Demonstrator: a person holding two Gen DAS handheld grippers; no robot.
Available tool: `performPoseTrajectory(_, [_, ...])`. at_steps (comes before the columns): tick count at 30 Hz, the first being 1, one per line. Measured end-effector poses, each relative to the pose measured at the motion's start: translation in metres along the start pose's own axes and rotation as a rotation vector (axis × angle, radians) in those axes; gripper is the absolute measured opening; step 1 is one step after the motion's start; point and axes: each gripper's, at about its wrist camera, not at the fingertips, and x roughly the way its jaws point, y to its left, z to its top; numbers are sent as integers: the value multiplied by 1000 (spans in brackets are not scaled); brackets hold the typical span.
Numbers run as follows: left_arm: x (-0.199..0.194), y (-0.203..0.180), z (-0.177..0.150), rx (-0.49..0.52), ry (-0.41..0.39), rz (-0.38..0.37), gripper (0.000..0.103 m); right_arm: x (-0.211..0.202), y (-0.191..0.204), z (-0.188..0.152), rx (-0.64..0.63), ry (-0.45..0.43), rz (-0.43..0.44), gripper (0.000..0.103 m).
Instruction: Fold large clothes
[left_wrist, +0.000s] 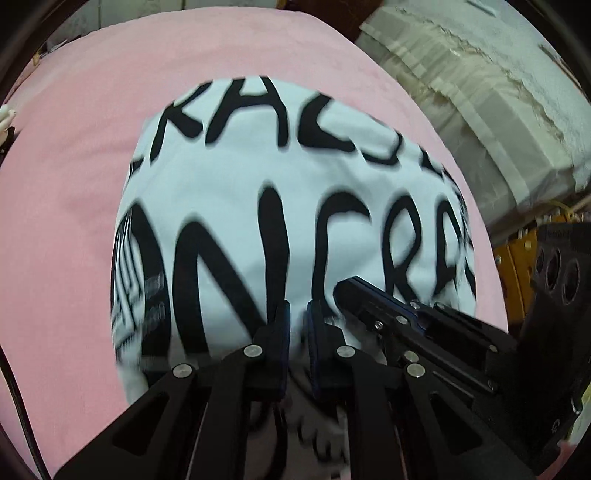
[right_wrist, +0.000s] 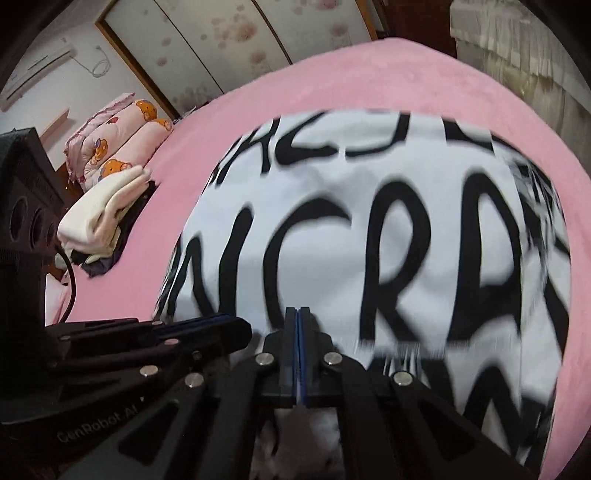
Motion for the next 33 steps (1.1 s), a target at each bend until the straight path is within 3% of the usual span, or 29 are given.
performPoseTrajectory(11, [52, 31, 78, -113, -50, -69, 3, 50, -30, 60, 80, -49, 27, 0])
performPoseTrajectory(17, [72, 44, 110, -142, -56, -44, 1, 69, -40, 83, 118, -62, -12, 0])
performPoseTrajectory(21, [84, 44, 113, -125, -82, 25, 1, 82, -50, 91, 151, -32, -26, 0])
performPoseTrajectory(25, [82, 51, 111, -141, -100, 3, 1, 80, -60, 87, 171, -28, -15, 0])
performPoseTrajectory(33, [69, 62, 98, -152, -117, 9, 1, 41, -92, 72, 224, -90, -141, 0])
